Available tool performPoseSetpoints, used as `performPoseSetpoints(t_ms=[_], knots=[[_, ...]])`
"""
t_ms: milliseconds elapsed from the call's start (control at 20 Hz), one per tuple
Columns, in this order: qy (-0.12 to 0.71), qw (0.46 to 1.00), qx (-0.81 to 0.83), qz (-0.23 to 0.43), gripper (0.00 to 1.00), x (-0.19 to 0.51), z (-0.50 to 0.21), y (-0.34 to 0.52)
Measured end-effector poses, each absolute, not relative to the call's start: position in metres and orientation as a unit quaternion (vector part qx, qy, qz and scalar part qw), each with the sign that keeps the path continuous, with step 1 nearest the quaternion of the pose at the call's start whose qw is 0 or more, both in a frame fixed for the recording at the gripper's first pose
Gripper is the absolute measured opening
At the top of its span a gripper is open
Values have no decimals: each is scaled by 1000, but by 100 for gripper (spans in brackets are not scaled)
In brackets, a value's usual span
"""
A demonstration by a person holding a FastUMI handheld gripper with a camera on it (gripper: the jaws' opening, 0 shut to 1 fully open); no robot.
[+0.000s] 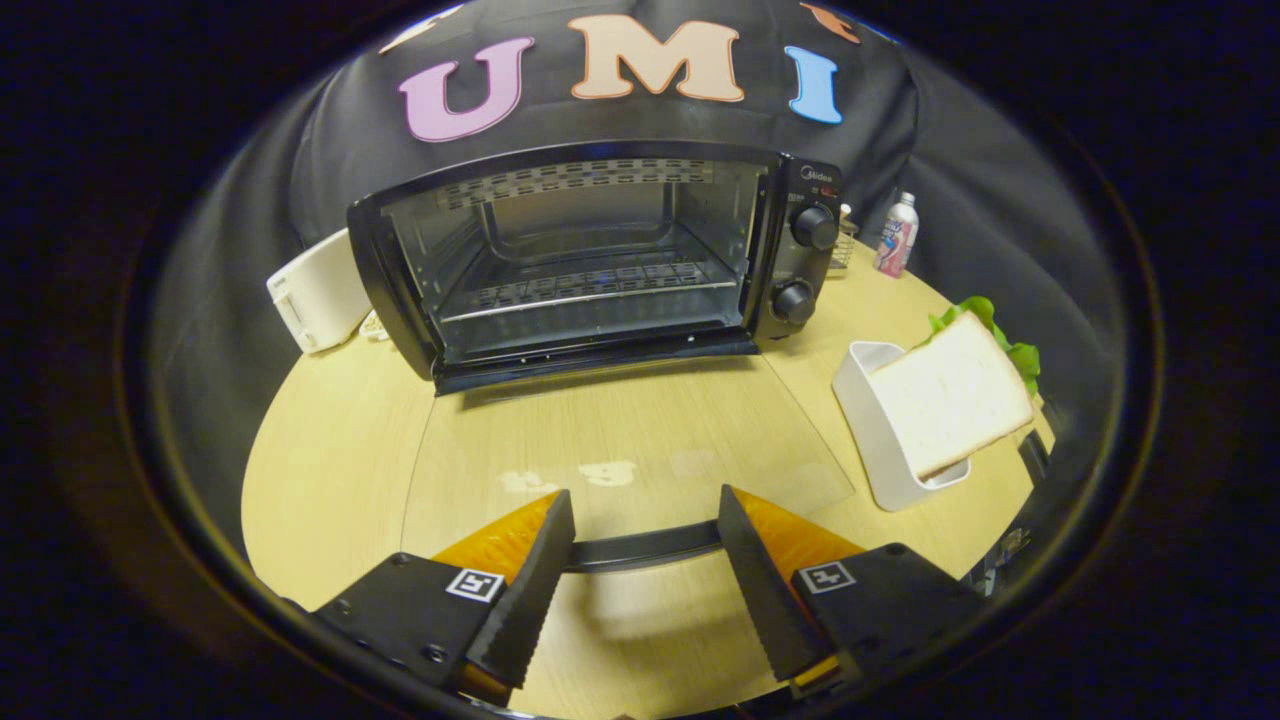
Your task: Open the toaster oven, put the food inside, and close the toaster oven door.
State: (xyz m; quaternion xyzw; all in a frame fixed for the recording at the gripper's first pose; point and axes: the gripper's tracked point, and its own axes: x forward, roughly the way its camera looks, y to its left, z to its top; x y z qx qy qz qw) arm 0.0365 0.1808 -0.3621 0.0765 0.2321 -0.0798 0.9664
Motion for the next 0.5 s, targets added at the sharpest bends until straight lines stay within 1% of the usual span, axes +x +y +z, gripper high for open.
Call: performPoseSetpoints(t_ms=[400, 500], knots=[[233, 966, 84, -80, 91, 37, -361, 180], [244, 964, 84, -66, 91, 36, -355, 184]])
